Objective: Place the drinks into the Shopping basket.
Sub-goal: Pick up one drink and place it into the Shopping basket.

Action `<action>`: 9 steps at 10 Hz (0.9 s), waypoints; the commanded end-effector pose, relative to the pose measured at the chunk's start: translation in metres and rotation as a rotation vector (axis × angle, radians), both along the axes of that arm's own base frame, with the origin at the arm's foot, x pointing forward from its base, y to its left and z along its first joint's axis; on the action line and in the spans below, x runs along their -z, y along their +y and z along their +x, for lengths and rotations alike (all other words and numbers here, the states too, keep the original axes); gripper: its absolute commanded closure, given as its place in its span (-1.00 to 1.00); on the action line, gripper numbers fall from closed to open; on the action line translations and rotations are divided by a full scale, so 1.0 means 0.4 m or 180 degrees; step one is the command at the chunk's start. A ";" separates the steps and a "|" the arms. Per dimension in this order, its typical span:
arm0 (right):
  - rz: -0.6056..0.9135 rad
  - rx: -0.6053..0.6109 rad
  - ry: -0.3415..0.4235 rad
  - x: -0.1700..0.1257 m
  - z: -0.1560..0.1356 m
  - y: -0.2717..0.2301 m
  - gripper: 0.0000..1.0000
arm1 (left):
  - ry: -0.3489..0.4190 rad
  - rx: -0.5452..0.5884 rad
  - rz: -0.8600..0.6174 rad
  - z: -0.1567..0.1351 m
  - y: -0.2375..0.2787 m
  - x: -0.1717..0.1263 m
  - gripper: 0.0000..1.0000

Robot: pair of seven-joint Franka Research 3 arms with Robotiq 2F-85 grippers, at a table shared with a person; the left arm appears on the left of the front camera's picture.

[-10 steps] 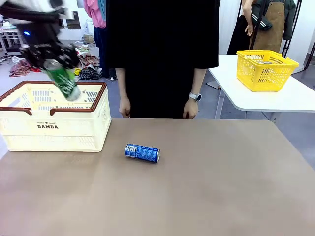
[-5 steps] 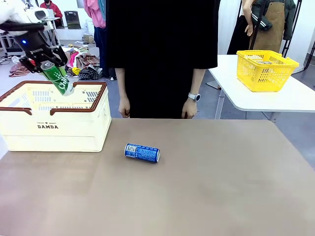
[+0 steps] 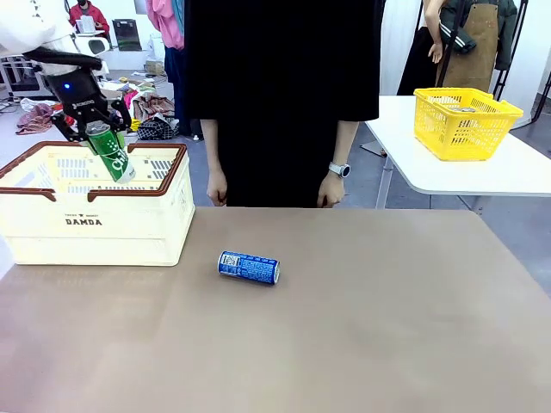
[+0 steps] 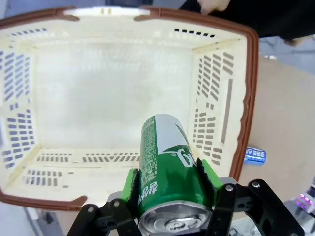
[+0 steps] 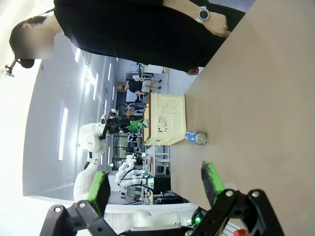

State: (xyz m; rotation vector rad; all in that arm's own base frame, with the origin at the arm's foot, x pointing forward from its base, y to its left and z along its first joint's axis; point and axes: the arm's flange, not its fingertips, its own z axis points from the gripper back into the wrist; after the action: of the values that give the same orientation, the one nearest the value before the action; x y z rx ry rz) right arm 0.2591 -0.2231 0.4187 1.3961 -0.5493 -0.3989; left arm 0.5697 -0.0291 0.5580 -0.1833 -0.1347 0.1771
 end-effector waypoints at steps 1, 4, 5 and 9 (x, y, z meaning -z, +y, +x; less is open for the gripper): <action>0.0009 -0.0008 -0.0021 -0.006 -0.001 0.000 -1.00 | -0.0127 0.0028 -0.0044 0.008 0.019 0.010 1.00; 0.0009 -0.0008 -0.0021 -0.006 -0.001 0.000 -1.00 | -0.0158 0.0444 0.0126 0.014 -0.033 0.012 1.00; 0.0009 -0.0008 -0.0021 -0.006 -0.001 0.000 -1.00 | -0.0151 0.0720 0.0205 0.051 -0.048 0.039 1.00; 0.0009 -0.0008 -0.0021 -0.006 -0.001 0.000 -1.00 | 0.0312 0.1059 0.0304 0.161 -0.097 0.206 1.00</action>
State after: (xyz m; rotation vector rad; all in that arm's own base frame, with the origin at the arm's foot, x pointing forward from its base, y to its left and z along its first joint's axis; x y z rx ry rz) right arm 0.2591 -0.2229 0.4187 1.3963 -0.5488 -0.3984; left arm 0.6224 -0.0697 0.4596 -0.1270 -0.0178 -0.1252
